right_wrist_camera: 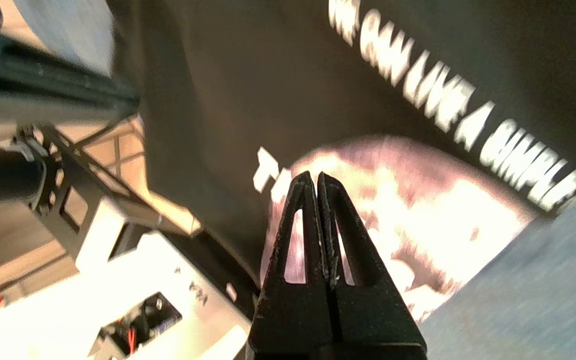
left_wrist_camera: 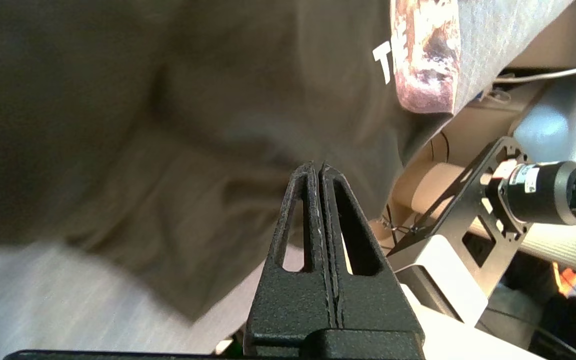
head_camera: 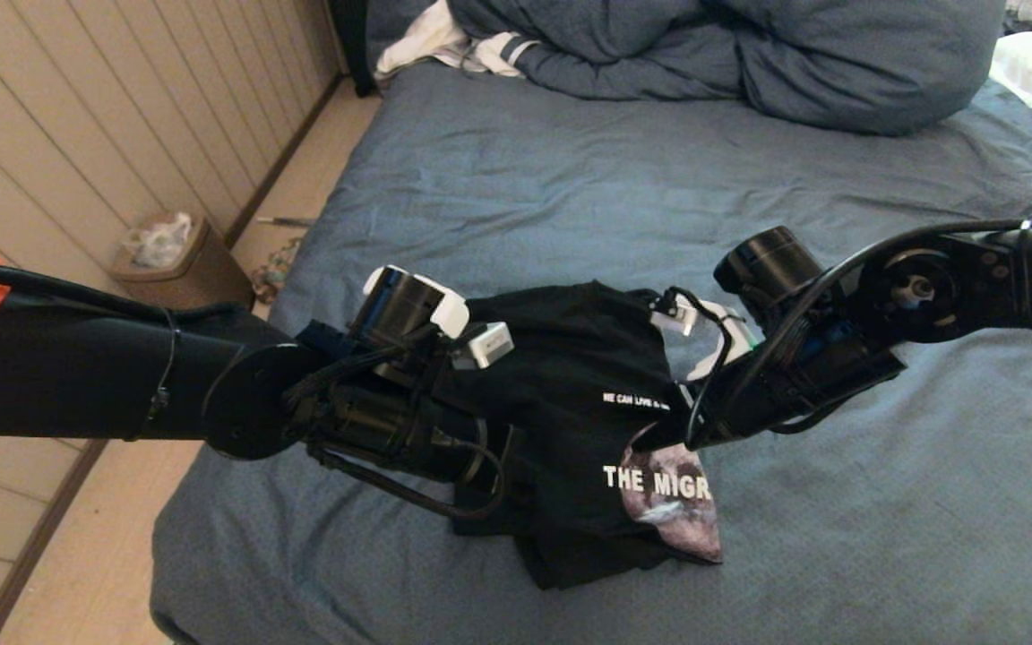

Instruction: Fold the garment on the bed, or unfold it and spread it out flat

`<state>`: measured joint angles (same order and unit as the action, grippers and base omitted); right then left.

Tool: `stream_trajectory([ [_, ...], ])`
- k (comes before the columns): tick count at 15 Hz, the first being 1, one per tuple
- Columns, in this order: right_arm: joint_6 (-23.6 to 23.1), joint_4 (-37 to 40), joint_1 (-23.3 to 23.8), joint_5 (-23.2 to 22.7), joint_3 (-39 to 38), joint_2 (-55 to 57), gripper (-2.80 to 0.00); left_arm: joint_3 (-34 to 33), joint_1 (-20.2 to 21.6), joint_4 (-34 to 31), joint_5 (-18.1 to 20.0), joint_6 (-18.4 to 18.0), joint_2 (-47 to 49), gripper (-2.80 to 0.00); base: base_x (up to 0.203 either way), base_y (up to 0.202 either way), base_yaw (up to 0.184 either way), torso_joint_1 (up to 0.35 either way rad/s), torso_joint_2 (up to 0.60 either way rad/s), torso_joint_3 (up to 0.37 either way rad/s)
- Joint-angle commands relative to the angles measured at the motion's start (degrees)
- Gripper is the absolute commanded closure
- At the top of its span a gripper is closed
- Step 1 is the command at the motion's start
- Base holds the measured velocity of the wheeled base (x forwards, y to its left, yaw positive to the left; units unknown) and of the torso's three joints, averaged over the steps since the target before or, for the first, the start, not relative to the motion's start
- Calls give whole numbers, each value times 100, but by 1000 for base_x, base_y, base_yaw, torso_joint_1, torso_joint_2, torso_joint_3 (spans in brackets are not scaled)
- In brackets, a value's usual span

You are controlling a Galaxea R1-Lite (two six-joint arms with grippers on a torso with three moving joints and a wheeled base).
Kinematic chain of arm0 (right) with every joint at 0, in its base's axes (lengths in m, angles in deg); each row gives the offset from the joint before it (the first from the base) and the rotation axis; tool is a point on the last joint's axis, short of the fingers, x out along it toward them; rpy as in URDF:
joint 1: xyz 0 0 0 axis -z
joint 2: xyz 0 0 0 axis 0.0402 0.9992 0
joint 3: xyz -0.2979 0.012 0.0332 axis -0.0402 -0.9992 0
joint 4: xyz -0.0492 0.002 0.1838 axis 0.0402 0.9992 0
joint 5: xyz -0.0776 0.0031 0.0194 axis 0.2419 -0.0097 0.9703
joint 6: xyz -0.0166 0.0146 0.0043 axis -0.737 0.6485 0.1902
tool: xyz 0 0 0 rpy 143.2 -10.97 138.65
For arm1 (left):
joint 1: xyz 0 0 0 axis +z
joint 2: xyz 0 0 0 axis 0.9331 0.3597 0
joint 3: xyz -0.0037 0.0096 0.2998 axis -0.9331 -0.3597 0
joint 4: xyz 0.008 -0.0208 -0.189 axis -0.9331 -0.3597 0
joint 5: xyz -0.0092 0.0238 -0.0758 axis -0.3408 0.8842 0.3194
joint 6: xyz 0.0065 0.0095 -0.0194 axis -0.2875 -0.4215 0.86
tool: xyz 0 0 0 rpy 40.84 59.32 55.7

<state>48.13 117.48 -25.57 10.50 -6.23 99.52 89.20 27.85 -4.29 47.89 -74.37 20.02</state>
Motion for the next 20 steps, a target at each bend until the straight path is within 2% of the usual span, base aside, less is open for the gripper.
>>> stream_trajectory([
  [1,-6,14,-12,-25,-340,-64,0,86,-42,122,2,39,286,0,0,0,0,0,0,0],
  [5,8,-403,-12,-14,-621,135,0,-28,-42,480,-4,78,570,0,0,0,0,0,0,0],
  [9,-62,-412,92,7,-808,147,0,-600,-53,650,50,83,537,0,0,0,0,0,0,0],
  [12,-115,-421,339,45,-1007,115,0,-1116,-87,695,69,78,387,0,0,0,0,0,0,0],
  [20,-458,-420,1148,54,-1240,68,0,-1478,-200,764,56,77,23,0,0,0,0,0,0,0],
])
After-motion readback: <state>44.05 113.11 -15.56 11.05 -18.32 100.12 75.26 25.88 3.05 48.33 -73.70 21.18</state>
